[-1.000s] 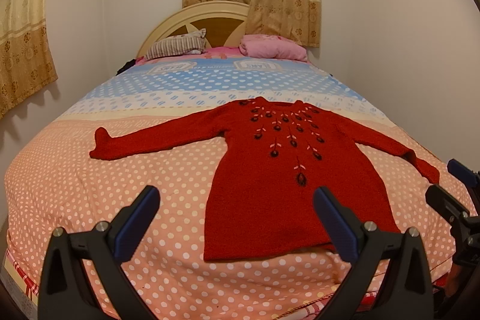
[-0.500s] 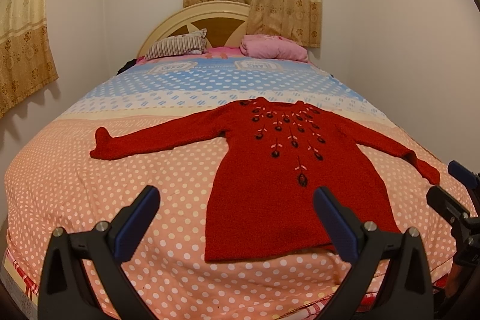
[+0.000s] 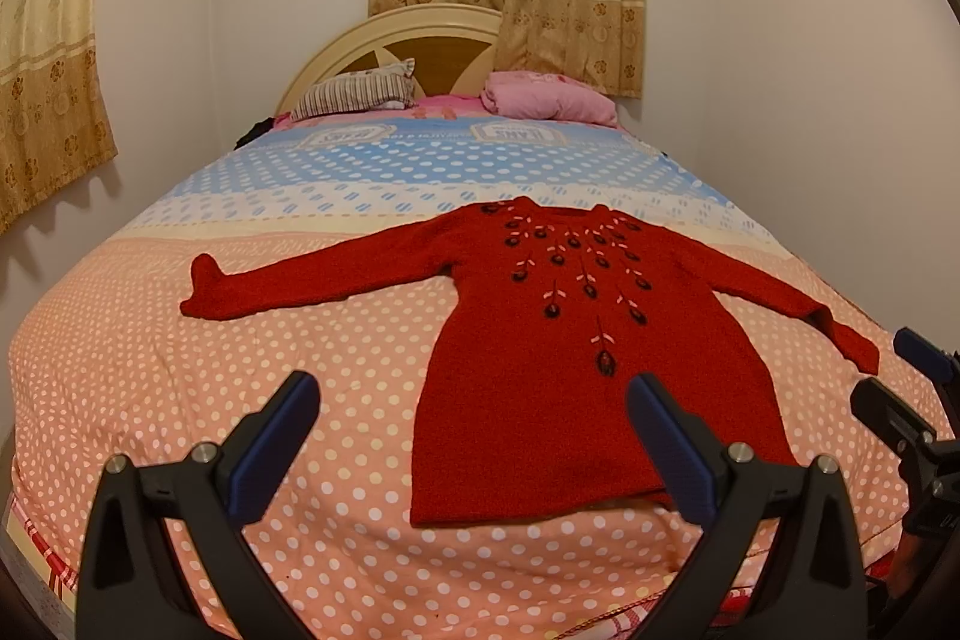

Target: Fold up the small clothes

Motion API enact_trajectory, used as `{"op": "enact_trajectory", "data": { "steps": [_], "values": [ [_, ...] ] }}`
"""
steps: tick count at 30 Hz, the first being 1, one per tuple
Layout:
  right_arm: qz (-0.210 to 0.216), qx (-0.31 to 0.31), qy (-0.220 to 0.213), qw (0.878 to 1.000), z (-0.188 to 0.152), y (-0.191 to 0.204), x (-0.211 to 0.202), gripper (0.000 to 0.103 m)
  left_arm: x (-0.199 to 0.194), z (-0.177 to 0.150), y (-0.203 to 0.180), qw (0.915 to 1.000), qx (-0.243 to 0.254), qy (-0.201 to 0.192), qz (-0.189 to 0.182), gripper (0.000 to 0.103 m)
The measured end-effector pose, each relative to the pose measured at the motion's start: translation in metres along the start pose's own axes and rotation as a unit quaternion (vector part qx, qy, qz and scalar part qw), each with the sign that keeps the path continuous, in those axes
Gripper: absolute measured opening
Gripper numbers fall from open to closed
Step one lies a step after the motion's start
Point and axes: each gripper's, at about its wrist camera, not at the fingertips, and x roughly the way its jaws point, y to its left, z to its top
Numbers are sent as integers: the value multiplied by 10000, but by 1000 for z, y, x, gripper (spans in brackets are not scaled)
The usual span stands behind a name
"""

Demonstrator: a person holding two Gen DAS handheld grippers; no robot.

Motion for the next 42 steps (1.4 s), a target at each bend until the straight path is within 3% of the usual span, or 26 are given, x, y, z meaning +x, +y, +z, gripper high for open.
{"op": "enact_trajectory", "data": {
  "steps": [17,22,26,33,38,42],
  "values": [
    [13,43,55,10000,-3,1,2,102,6,-1,-1,10000,-1,78,-17,103],
    [-70,86,170,9998,-4,-15,14,102,21,-1,-3,9999,54,129,-45,103],
    [-182,329,364,9986,-10,-50,29,102,38,1,-8,9998,123,163,-49,103],
    [-889,859,777,9893,-25,-128,50,102,75,8,-23,9989,235,329,-255,103],
    [-1185,1418,1089,9767,-35,-187,57,102,93,11,-37,9976,426,380,-397,103],
    [-1323,2177,1289,9584,-43,-244,53,102,96,11,-40,9969,439,380,-533,103]
  ]
}}
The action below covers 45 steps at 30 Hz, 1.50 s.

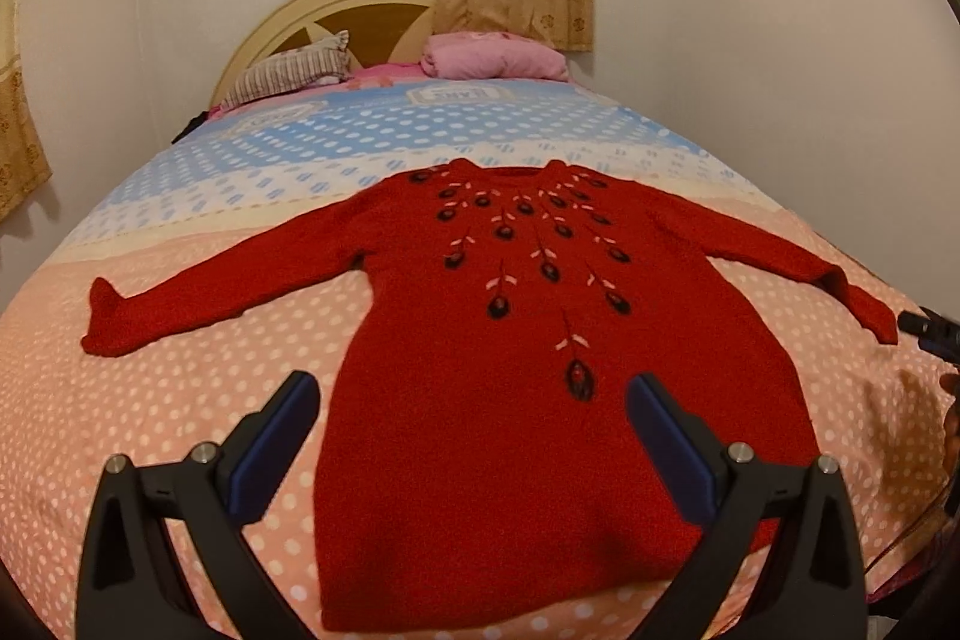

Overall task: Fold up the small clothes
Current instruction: 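Grasp the cuff of the sleeve nearest the right tool with the right tool, then fold the held sleeve across the cardigan body and open the right tool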

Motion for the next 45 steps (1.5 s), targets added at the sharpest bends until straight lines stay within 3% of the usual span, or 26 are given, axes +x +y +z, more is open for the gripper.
{"op": "enact_trajectory", "data": {
  "steps": [4,7,9,12,17,19,21,23,26,35,39,45],
  "values": [
    [-172,774,134,9968,17,-56,4,100,1,-2,2,9999,-103,20,-84,103],
    [-291,1216,260,9918,28,-92,9,88,1,-3,2,9999,-83,10,-63,103],
    [-346,1435,337,9885,34,-110,13,87,0,-3,2,10000,-33,-41,7,103],
    [-484,1588,359,9855,39,-130,20,81,1,0,3,9999,12,-84,85,103],
    [-364,1983,541,9780,42,-157,43,63,7,0,4,9999,56,-40,145,103],
    [-352,1949,581,9785,44,-158,50,61,11,-1,4,9998,95,3,166,103],
    [-221,1893,688,9793,46,-155,61,48,16,-2,4,9998,104,75,166,103],
    [-90,1813,795,9802,46,-151,72,27,16,-4,4,9998,106,96,157,103],
    [-65,1718,828,9816,50,-148,82,13,17,-4,5,9996,137,72,223,103],
    [-72,1808,-11,9835,119,-158,45,9,30,0,31,9984,-33,79,556,103],
    [9,1686,-396,9849,158,-147,21,9,39,2,49,9950,-93,95,989,103],
    [109,1329,-631,9891,200,-111,8,8,45,-2,73,9934,-288,243,1081,103]
  ]
}}
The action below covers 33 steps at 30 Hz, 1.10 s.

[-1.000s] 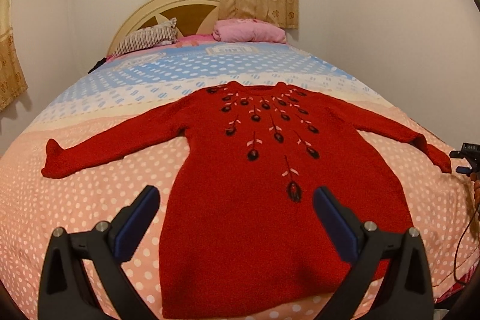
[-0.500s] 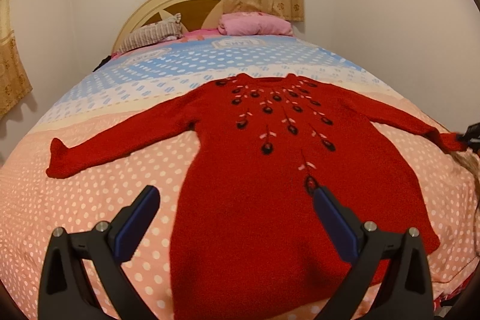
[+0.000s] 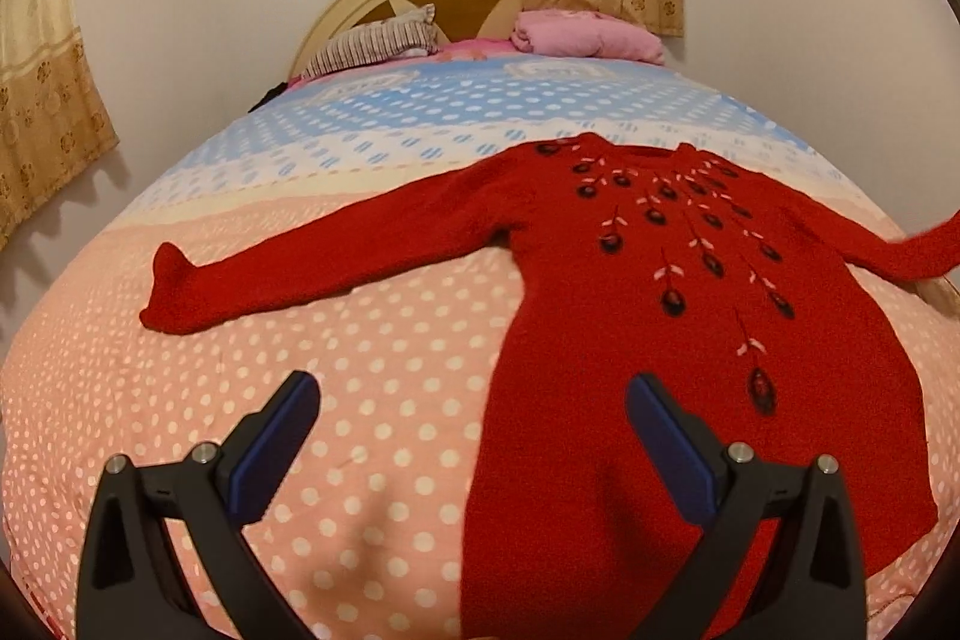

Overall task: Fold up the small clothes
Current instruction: 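Fold the held sleeve across the cardigan body and open the right tool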

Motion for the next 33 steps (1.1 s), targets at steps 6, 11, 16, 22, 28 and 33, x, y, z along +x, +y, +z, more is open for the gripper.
{"op": "enact_trajectory", "data": {
  "steps": [6,11,16,22,28,33],
  "values": [
    [138,-386,-176,9990,18,50,-2,7,3,-2,3,9999,-66,68,-45,103],
    [308,-740,-101,9967,22,85,0,7,1,-1,3,10000,12,22,-83,103],
    [9,-800,402,9960,9,68,24,51,1,1,7,9998,-76,9,-185,103],
    [-1021,-620,1135,9863,-26,-10,59,84,3,2,12,9995,-199,55,-225,103],
    [-910,256,1400,9856,-52,-82,62,84,6,0,11,9991,-256,129,-319,103],
    [-455,444,1492,9868,-70,-98,76,83,5,-1,7,9991,-219,139,-332,103]
  ]
}}
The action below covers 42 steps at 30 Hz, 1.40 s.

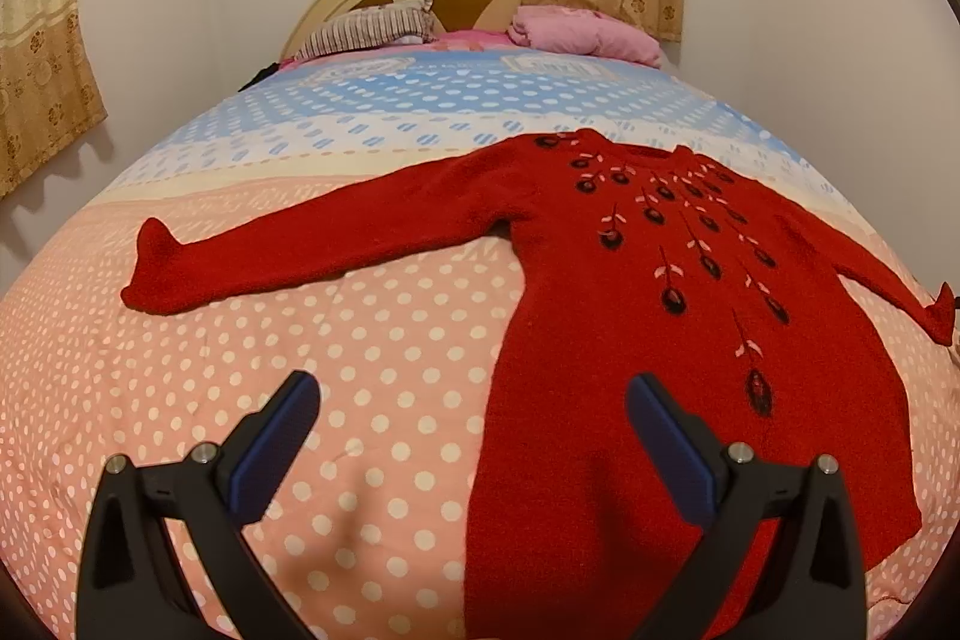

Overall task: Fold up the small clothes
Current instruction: 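Fold the held sleeve across the cardigan body and open the right tool, then grasp the cardigan side edge below the folded sleeve with the right tool, then lift and fold the cardigan side over toward the button placket, release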

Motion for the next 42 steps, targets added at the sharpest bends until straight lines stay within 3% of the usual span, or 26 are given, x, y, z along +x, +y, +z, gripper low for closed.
{"op": "enact_trajectory", "data": {
  "steps": [3,4,5,6,7,11,16,26,33,42],
  "values": [
    [47,-117,59,9999,-2,6,18,73,2,1,-2,10000,57,-31,40,103],
    [3,-136,84,9999,-3,7,22,56,5,2,-2,9999,76,-49,87,103],
    [4,-202,151,9997,-3,10,29,28,8,2,-1,9999,78,-31,128,103],
    [10,-263,165,9995,-3,12,31,14,12,3,1,9999,39,13,129,103],
    [-9,-323,151,9994,-2,17,32,9,14,3,2,9999,0,28,108,103],
    [470,-465,-64,9978,3,45,15,9,21,3,7,9999,-71,79,108,103],
    [809,-889,-443,9918,16,109,-22,8,21,2,7,9999,-48,64,76,103],
    [1369,-1868,-1004,9676,37,272,-71,8,19,6,17,9998,-76,-20,155,103],
    [1593,-2490,-973,9503,21,371,-67,8,21,7,23,9997,-124,-27,190,103],
    [1868,-3021,-669,9324,-15,449,-44,8,26,7,31,9996,-178,15,202,103]
  ]
}}
